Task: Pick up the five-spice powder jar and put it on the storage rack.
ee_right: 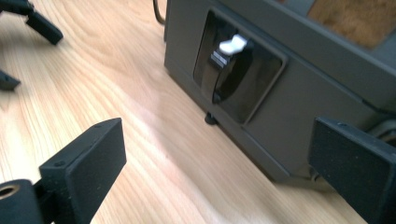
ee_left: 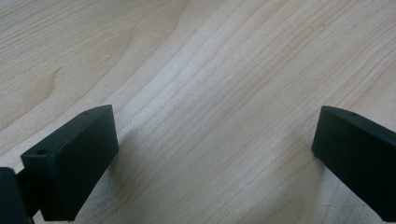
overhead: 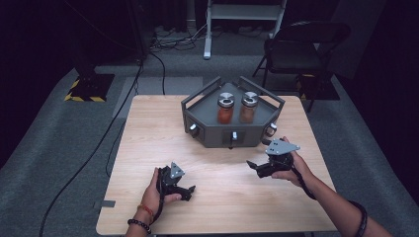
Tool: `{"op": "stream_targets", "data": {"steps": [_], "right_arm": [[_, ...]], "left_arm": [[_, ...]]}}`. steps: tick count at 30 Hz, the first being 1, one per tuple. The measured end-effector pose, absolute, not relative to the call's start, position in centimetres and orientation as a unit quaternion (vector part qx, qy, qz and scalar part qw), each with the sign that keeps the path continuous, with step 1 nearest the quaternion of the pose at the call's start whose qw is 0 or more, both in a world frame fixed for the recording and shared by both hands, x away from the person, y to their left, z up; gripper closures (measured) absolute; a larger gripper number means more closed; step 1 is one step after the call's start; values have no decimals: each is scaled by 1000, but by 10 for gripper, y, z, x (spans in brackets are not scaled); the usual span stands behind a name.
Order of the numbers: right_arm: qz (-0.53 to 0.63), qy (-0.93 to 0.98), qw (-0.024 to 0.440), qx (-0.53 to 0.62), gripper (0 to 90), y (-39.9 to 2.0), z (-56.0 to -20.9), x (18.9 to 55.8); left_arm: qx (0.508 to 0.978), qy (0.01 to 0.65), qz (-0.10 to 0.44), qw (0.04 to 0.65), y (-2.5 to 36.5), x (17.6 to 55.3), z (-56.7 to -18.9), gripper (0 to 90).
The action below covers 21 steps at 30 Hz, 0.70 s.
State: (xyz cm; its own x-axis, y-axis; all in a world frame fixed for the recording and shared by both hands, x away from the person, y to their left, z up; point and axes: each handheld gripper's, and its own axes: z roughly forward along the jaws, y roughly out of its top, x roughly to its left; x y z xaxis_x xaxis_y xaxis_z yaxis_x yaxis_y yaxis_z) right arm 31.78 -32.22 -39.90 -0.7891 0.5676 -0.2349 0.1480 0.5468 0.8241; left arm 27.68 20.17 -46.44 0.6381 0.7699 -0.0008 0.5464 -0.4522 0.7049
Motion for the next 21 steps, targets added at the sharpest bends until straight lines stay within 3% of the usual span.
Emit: {"op": "stream_targets", "data": {"steps": [21], "right_arm": [[365, 872, 240, 223, 42, -349, -415, 307]], "left_arm": [[837, 393, 162, 345, 202, 277, -464, 3]]}}
